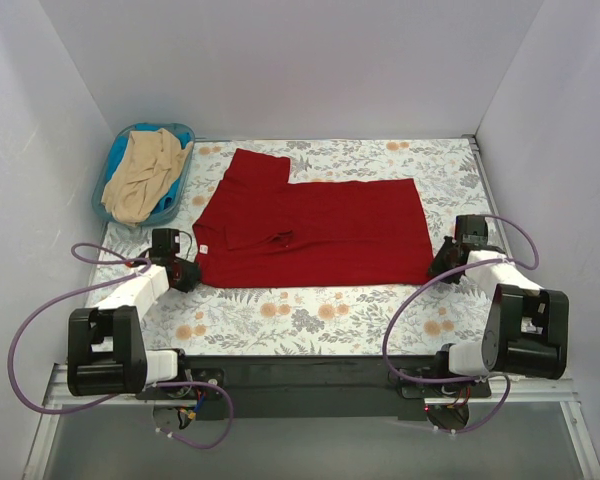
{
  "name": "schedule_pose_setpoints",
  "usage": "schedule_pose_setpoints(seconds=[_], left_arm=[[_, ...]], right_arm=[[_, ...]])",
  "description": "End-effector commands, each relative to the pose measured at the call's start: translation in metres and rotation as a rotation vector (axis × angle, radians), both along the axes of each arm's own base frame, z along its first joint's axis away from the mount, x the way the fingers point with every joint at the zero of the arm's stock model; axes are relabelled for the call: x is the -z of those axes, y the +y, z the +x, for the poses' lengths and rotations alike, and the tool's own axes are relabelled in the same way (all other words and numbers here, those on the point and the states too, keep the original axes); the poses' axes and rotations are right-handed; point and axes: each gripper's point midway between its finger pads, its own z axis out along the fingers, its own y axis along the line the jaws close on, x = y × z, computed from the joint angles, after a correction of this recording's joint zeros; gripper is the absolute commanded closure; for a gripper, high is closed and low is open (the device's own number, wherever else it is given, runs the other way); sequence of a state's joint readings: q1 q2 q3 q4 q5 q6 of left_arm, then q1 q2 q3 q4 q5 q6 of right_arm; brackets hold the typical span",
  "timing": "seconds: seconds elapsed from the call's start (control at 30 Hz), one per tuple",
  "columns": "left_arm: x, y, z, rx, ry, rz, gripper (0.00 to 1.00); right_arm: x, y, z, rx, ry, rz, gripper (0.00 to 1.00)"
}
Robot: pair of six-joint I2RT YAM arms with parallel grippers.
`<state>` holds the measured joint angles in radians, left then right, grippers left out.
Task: Fold and stack the t-shirts
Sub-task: Fold the tshirt
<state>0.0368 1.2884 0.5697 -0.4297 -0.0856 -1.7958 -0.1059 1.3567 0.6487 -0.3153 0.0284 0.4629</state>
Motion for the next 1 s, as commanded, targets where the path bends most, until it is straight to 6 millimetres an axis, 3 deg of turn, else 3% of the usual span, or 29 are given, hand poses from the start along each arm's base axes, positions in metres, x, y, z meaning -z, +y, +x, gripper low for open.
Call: schedule_pose_setpoints(seconds=[0.0, 0.1, 0.23, 0.4, 0.73, 0.97], left_arm=[[0.001, 0.008, 0.000, -0.005, 0.013, 0.045, 1.00], [-0.007, 0.009, 0.001, -0.009, -0.005, 0.047, 1.00], [-0.020, 0.015, -0.003, -0.035, 0.005, 0.075, 1.00], [-0.027, 0.019, -0.025, -0.070, 0.058, 0.086, 1.00], [-0.057, 0.025, -0.054, -0.154, 0.005, 0.091, 1.00], [-0.058, 0.018, -0.070, -0.171, -0.006, 0.046, 1.00]], right_arm=[[0.009, -0.002, -0.001, 0.003, 0.024, 0.014, 0.82], [0.005, -0.004, 0.000, 0.007, 0.008, 0.014, 0.99], [-0.005, -0.006, -0.003, 0.007, -0.011, 0.004, 0.99], [-0.022, -0.005, -0.012, 0.012, -0.052, 0.004, 0.99], [-0.045, -0.007, -0.042, 0.062, -0.061, -0.015, 0.99], [-0.057, -0.007, -0.061, 0.083, -0.072, -0.026, 0.99]])
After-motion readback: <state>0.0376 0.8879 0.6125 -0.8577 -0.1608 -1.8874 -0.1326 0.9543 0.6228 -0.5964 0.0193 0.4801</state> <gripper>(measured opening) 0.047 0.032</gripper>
